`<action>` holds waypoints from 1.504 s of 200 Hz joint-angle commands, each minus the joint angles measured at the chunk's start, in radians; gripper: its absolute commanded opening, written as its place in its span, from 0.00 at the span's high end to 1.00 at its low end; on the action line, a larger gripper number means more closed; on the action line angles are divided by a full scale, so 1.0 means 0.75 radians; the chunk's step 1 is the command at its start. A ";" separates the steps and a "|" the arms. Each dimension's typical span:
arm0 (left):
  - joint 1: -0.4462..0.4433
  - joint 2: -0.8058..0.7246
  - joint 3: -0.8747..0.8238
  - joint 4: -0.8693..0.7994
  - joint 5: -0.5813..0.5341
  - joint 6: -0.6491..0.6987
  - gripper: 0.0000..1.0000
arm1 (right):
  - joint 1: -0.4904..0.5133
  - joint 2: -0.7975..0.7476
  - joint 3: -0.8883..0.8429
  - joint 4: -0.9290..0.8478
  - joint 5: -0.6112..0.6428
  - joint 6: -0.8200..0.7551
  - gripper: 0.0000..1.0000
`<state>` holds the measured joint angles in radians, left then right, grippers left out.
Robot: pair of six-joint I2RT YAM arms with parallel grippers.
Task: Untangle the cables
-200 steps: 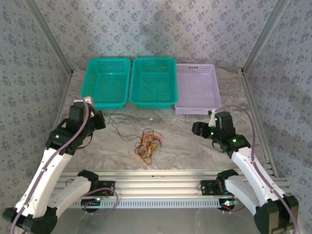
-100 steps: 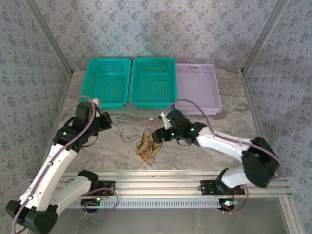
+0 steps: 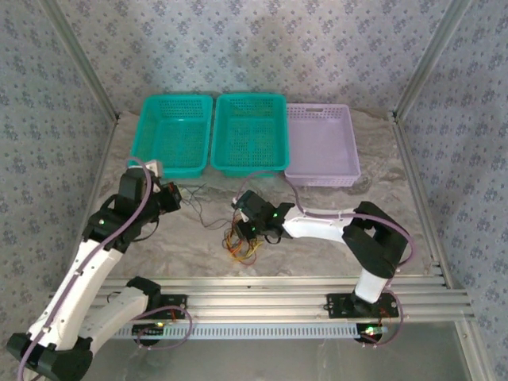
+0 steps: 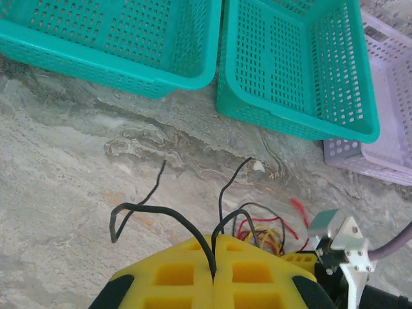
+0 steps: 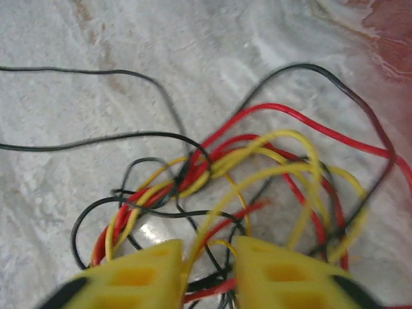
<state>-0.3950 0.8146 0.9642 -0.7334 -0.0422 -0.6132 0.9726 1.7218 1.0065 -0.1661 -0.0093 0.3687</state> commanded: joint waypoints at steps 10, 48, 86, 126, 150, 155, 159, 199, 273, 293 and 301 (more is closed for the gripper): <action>-0.007 -0.052 0.106 -0.064 -0.067 0.043 1.00 | -0.102 -0.090 -0.080 -0.043 0.079 0.020 1.00; -0.003 -0.063 0.276 -0.209 -0.189 0.132 1.00 | -0.280 -0.278 -0.250 -0.047 0.072 0.042 1.00; 0.005 -0.029 0.478 -0.358 -0.325 0.235 1.00 | -0.509 -0.505 -0.427 -0.079 0.027 0.069 1.00; 0.006 0.026 0.616 -0.423 -0.389 0.303 1.00 | -0.696 -0.657 -0.506 -0.158 0.012 0.070 1.00; 0.007 0.057 0.692 -0.447 -0.424 0.333 1.00 | -0.759 -0.740 -0.526 -0.192 0.024 0.097 1.00; 0.008 0.059 0.693 -0.436 -0.405 0.334 1.00 | -0.773 -0.762 -0.531 -0.200 0.033 0.102 1.00; 0.007 0.062 0.696 -0.429 -0.383 0.335 1.00 | -0.782 -0.778 -0.538 -0.205 0.037 0.107 1.00; 0.007 0.104 0.580 -0.318 -0.133 0.258 1.00 | -0.764 -0.881 -0.497 -0.179 0.022 0.073 1.00; 0.009 0.096 0.517 -0.294 -0.238 0.320 1.00 | -0.977 -1.040 -0.497 -0.318 0.133 0.174 1.00; 0.011 0.100 0.546 -0.337 -0.281 0.374 1.00 | -1.002 -1.083 -0.507 -0.330 0.187 0.184 1.00; 0.011 0.102 0.556 -0.353 -0.312 0.394 1.00 | -1.015 -1.102 -0.508 -0.335 0.206 0.189 1.00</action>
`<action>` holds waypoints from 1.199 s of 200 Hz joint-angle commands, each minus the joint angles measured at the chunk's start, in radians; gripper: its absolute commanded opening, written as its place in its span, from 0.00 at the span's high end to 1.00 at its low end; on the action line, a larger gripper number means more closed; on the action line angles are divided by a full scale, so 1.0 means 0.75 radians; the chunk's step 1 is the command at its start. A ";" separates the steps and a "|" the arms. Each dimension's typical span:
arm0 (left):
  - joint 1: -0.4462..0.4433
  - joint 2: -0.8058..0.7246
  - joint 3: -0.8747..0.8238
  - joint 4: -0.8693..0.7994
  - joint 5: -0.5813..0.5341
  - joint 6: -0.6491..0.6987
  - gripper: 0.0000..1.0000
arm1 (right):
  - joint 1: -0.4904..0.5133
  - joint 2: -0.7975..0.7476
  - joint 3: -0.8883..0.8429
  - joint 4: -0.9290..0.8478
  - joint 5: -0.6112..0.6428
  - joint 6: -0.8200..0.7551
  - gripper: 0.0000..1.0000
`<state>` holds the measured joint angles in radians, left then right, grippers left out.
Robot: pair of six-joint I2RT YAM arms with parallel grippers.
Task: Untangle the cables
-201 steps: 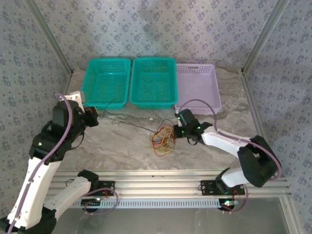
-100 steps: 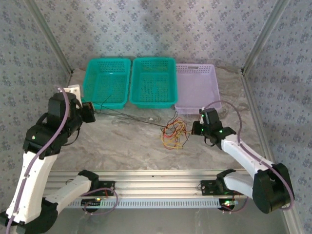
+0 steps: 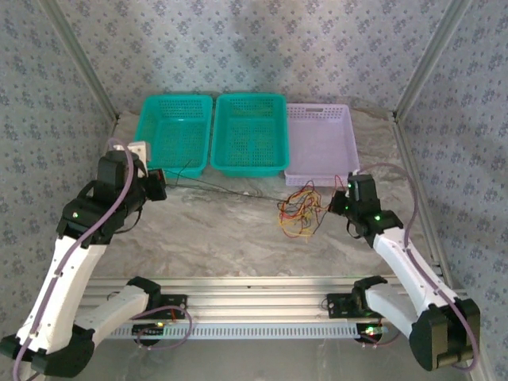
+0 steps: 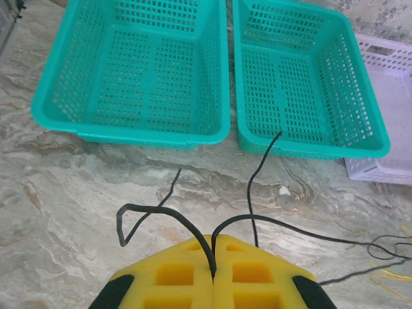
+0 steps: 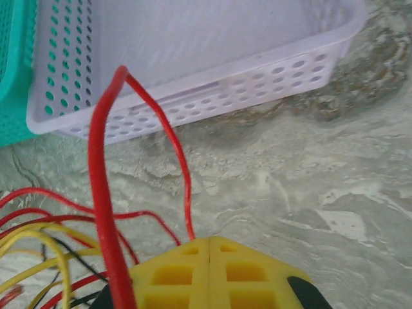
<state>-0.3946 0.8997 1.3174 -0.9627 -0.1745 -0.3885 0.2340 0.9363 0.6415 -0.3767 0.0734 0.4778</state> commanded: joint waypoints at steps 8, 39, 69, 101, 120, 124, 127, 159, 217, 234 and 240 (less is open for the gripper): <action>0.012 -0.011 0.094 -0.059 -0.169 0.109 1.00 | -0.044 -0.067 -0.026 -0.048 0.098 0.045 1.00; 0.027 -0.019 0.144 -0.101 -0.311 0.171 1.00 | -0.153 -0.073 -0.043 -0.039 0.038 0.083 1.00; 0.046 -0.040 0.178 -0.116 -0.417 0.189 1.00 | -0.189 -0.079 -0.058 -0.034 0.037 0.094 1.00; 0.048 -0.040 0.192 -0.114 -0.485 0.202 1.00 | -0.212 -0.082 -0.052 -0.040 0.055 0.099 1.00; 0.050 -0.036 0.211 -0.120 -0.531 0.204 1.00 | -0.223 -0.084 -0.054 -0.040 0.067 0.101 1.00; 0.050 -0.036 0.216 -0.120 -0.558 0.205 1.00 | -0.224 -0.084 -0.054 -0.040 0.071 0.101 1.00; 0.050 -0.035 0.219 -0.121 -0.576 0.205 1.00 | -0.223 -0.083 -0.055 -0.039 0.074 0.101 1.00; 0.050 -0.016 0.219 -0.132 -0.557 0.173 1.00 | -0.223 -0.080 -0.062 -0.018 0.109 0.089 1.00; 0.049 -0.035 -0.007 0.072 -0.018 -0.059 1.00 | -0.070 -0.058 -0.011 0.104 -0.089 -0.016 0.76; 0.044 -0.030 -0.096 0.167 0.098 -0.114 1.00 | -0.047 -0.049 -0.001 0.156 -0.188 -0.034 0.67; 0.038 -0.028 -0.119 0.196 0.134 -0.130 1.00 | -0.034 -0.046 0.005 0.170 -0.212 -0.039 0.64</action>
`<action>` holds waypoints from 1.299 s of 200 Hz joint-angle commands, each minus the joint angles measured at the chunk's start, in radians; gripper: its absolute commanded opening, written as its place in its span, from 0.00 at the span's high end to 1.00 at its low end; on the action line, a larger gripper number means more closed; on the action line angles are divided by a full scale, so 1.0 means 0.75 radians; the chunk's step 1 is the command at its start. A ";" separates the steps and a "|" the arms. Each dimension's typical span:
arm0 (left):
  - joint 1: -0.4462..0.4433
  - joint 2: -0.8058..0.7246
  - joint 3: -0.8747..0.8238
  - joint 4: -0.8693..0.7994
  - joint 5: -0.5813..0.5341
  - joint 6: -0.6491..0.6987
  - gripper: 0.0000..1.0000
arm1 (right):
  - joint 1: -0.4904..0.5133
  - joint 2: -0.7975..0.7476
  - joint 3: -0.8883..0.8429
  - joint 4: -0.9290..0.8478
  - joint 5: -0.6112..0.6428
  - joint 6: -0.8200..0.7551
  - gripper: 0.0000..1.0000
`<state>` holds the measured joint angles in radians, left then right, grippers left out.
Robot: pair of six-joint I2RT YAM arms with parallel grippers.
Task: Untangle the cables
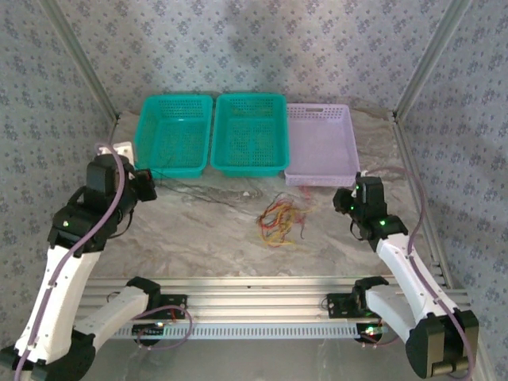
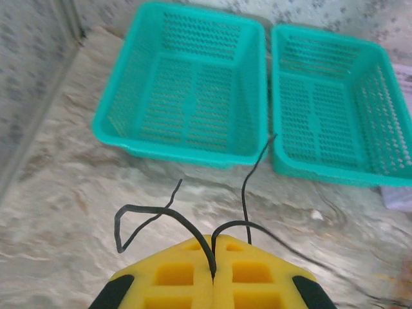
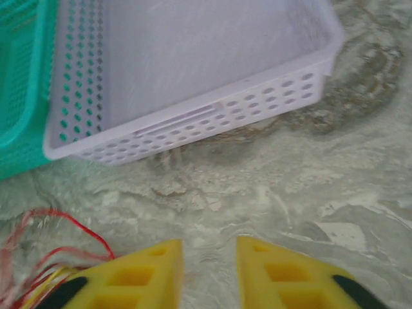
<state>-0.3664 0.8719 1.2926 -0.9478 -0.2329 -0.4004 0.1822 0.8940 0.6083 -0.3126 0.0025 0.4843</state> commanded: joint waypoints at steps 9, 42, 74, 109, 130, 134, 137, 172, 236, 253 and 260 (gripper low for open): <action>-0.008 0.017 -0.113 0.218 0.262 -0.132 1.00 | 0.059 0.018 0.062 0.099 -0.137 -0.060 0.59; -0.095 0.051 -0.178 0.345 0.364 -0.163 1.00 | 0.235 0.024 0.090 0.271 -0.253 -0.142 0.42; -0.238 0.116 -0.189 0.441 0.379 -0.162 1.00 | 0.557 0.215 0.242 0.392 -0.336 -0.274 0.34; -0.353 0.147 -0.177 0.482 0.359 -0.155 1.00 | 0.720 0.461 0.400 0.526 -0.460 -0.251 0.33; -0.385 0.135 -0.200 0.503 0.365 -0.163 1.00 | 0.761 0.543 0.445 0.596 -0.484 -0.223 0.34; -0.391 0.132 -0.207 0.507 0.364 -0.164 1.00 | 0.770 0.555 0.452 0.613 -0.495 -0.215 0.34; -0.394 0.131 -0.212 0.510 0.366 -0.166 1.00 | 0.776 0.564 0.458 0.626 -0.506 -0.211 0.34; -0.408 0.106 -0.255 0.524 0.370 -0.182 1.00 | 0.857 0.636 0.510 0.649 -0.523 -0.229 0.36; -0.409 0.100 -0.273 0.503 0.336 -0.172 1.00 | 0.853 0.535 0.444 0.686 -0.525 -0.208 0.38; -0.409 0.099 -0.282 0.513 0.337 -0.172 1.00 | 0.851 0.538 0.444 0.683 -0.549 -0.196 0.38; -0.408 0.099 -0.282 0.517 0.337 -0.172 1.00 | 0.853 0.551 0.451 0.673 -0.549 -0.195 0.39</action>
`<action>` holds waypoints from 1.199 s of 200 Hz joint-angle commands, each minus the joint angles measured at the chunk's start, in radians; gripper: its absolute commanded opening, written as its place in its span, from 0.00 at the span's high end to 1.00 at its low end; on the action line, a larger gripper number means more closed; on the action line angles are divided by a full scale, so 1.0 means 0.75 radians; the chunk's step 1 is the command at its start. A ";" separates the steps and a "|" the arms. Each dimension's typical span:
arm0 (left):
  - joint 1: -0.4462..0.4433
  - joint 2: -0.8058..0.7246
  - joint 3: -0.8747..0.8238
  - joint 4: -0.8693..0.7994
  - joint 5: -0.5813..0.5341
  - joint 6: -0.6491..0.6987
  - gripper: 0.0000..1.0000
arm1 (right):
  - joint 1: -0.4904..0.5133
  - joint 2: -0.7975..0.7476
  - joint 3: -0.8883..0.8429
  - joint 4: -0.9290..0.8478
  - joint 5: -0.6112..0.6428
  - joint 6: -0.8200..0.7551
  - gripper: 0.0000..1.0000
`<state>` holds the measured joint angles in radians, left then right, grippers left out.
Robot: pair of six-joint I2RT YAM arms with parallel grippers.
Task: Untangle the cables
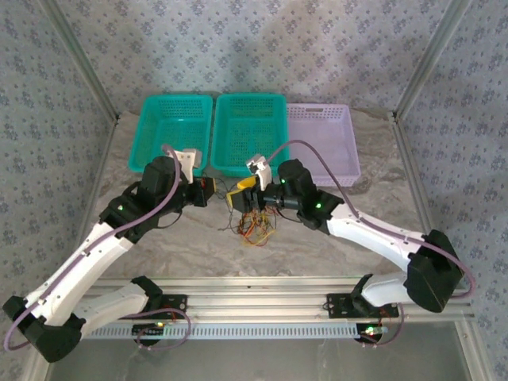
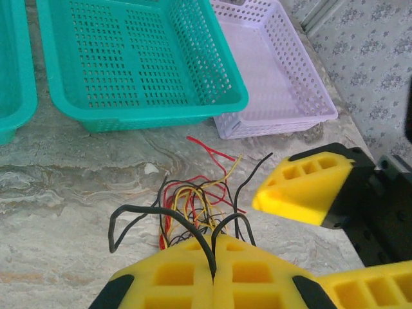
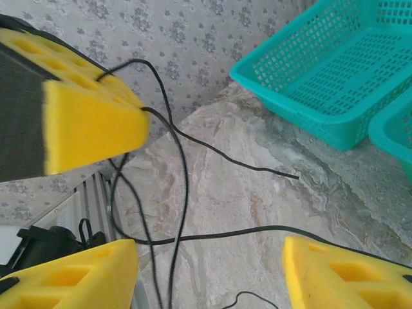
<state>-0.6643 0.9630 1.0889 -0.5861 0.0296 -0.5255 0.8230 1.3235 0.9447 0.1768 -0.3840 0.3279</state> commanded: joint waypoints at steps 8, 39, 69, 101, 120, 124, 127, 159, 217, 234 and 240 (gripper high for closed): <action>-0.012 -0.022 -0.010 0.039 -0.011 -0.007 1.00 | -0.002 -0.009 0.001 0.019 -0.034 0.022 0.40; -0.012 -0.022 -0.005 0.047 -0.005 -0.009 1.00 | 0.002 0.049 0.003 0.092 -0.105 0.089 0.46; -0.012 -0.028 0.000 0.046 -0.006 -0.009 1.00 | 0.016 0.088 0.021 0.098 -0.125 0.100 0.54; -0.011 -0.034 -0.004 0.047 -0.009 -0.007 1.00 | 0.018 0.088 0.017 0.095 -0.116 0.106 0.76; -0.012 -0.041 -0.003 0.039 -0.014 -0.001 0.99 | 0.012 0.053 0.015 0.060 -0.064 0.088 0.99; -0.012 -0.046 -0.002 0.033 -0.019 0.001 0.96 | 0.010 0.041 0.008 0.054 -0.041 0.085 1.00; -0.012 -0.049 -0.002 0.031 -0.019 0.003 0.95 | 0.009 0.027 0.004 0.052 -0.027 0.082 1.00; -0.012 -0.112 -0.030 0.001 -0.039 0.012 0.46 | -0.054 -0.096 -0.036 -0.004 0.075 0.066 1.00; -0.012 -0.225 -0.183 0.079 0.057 -0.083 0.15 | -0.172 -0.270 -0.105 -0.016 0.074 0.106 1.00; -0.014 -0.238 -0.286 0.206 0.146 -0.148 0.14 | -0.190 -0.291 -0.102 0.008 0.004 0.126 1.00; -0.018 -0.236 -0.318 0.252 0.165 -0.165 0.14 | -0.191 -0.294 -0.097 0.019 -0.030 0.128 1.00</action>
<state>-0.6647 0.7910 0.9234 -0.5301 0.0593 -0.5766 0.6907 1.1305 0.8791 0.1787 -0.3328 0.4030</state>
